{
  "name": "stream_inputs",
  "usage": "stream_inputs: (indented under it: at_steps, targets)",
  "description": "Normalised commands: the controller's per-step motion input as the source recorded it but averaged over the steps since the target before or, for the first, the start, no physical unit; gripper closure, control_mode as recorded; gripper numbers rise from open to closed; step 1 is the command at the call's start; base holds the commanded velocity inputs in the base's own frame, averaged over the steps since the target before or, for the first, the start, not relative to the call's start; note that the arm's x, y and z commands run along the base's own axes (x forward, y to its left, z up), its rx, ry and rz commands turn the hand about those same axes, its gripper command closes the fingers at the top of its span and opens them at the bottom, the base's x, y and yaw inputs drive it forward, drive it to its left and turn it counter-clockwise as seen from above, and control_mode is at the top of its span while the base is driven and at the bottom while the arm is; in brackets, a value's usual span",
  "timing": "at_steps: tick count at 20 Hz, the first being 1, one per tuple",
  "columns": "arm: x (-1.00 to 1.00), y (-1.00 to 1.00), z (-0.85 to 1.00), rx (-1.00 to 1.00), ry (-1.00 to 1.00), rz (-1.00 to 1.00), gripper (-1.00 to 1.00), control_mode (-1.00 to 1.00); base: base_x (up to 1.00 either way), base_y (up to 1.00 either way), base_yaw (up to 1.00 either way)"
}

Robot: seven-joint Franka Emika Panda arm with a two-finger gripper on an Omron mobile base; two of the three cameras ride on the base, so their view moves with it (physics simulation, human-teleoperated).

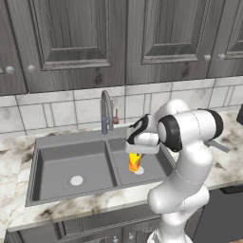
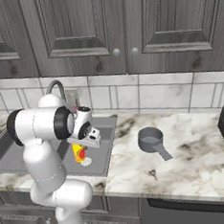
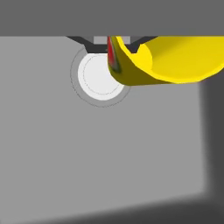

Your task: Move any existing items from the left basin to the right basin for drying. Then move the measuring cup from the counter to the left basin of the sink for washing.

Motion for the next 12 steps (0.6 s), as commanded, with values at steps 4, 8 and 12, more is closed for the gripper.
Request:
stream_inputs:
  at_steps: [4,8,12]
  targets:
    - [0.00,0.00,-0.15,0.00,0.00,0.00,1.00,-1.00,0.00,0.00,0.00]
    - [0.01,0.01,-0.17,0.00,0.00,0.00,1.00,-1.00,0.00,0.00,0.00]
    - [0.03,0.00,-0.11,0.00,0.00,0.00,1.00,-1.00,0.00,0.00,0.00]
